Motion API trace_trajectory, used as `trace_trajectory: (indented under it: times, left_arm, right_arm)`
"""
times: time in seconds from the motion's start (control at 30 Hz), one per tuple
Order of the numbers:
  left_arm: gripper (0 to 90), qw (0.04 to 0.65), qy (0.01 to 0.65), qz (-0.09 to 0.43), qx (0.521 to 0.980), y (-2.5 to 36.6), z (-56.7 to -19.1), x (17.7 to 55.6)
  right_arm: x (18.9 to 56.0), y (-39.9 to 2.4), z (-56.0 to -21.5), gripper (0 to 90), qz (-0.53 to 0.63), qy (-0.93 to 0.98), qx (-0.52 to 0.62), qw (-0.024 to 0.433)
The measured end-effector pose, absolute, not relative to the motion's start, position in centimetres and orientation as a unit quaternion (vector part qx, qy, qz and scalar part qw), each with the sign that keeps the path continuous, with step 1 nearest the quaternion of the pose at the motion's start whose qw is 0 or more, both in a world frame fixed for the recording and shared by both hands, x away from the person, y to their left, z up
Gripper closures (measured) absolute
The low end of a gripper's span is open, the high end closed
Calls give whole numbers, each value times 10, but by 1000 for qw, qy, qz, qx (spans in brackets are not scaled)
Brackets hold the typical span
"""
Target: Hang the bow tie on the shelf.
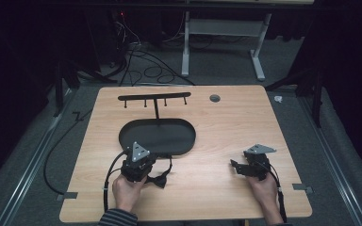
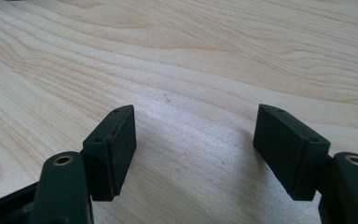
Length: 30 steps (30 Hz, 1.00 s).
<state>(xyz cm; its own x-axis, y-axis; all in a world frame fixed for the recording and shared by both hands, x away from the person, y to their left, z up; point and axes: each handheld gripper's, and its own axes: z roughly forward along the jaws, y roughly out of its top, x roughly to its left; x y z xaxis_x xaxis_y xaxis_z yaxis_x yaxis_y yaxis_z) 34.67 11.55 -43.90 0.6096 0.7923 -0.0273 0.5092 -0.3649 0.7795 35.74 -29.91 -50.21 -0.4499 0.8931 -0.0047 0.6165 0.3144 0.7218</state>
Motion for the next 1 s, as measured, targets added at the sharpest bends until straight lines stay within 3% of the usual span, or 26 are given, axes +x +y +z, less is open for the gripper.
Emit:
trace_trajectory:
  times: [1.0]
  left_arm:
    - [870, 428, 402, 211, 781, 130, -395, 365]
  right_arm:
    - [357, -299, -502, 314, 333, 784, 482, 207]
